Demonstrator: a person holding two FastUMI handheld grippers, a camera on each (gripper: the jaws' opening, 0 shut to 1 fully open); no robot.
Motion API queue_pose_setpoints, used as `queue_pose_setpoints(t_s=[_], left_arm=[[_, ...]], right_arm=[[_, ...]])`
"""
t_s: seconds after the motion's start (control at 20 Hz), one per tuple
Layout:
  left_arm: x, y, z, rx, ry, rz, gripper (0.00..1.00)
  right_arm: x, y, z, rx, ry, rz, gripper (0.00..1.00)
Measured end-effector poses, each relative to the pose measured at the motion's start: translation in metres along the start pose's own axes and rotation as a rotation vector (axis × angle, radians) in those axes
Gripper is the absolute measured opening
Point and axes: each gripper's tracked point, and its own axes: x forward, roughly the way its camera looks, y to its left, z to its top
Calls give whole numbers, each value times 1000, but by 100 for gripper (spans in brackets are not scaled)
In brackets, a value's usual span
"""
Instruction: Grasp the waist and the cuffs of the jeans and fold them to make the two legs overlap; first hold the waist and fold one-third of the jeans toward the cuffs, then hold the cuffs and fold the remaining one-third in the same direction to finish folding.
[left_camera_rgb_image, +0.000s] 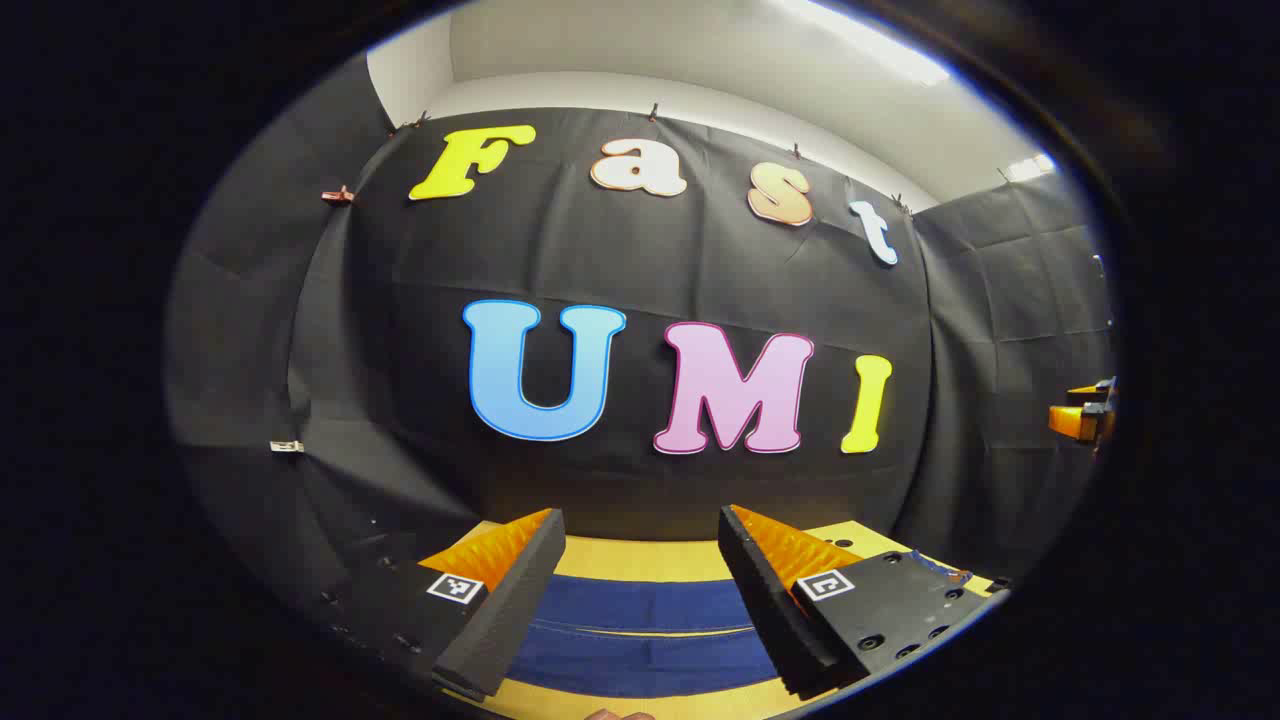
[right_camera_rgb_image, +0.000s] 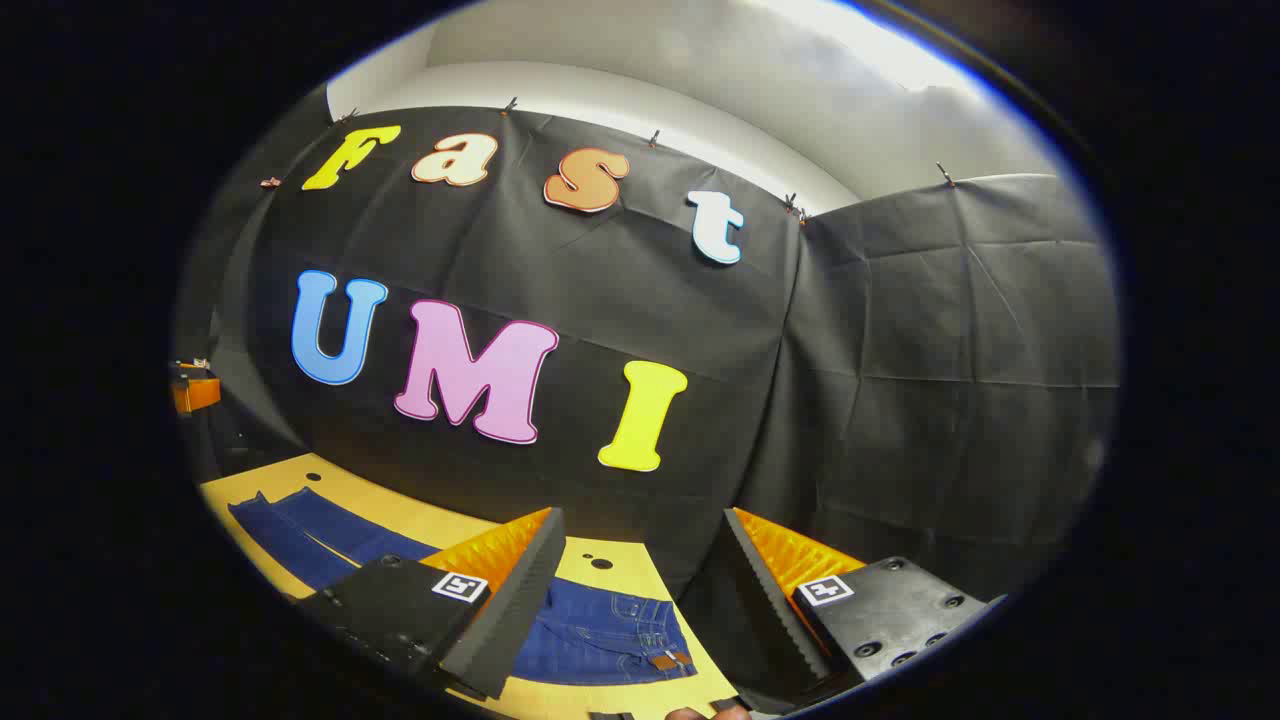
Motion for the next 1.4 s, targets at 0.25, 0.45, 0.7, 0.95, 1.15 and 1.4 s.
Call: queue_pose_setpoints(t_s=[0.25, 0.45, 0.7, 0.95, 1.15, 1.4], left_arm=[[9, -18, 0, 8, 3, -57, 98], [11, -23, 6, 6, -10, -75, 98], [6, -19, 11, 21, -17, -70, 98], [0, -7, 1, 62, 9, -64, 98], [-9, 1, -27, 168, 70, -123, 98], [-21, 34, -100, 484, 188, -268, 99]], right_arm=[[-8, -14, -1, 2, 9, -33, 98], [-11, -21, -1, 9, 7, -48, 96], [-9, -14, 0, 28, 8, -38, 96], [-2, 4, -10, 14, 29, 0, 96], [1, 14, -30, -88, 57, 41, 94], [-1, 11, -110, -286, 223, 114, 96]])
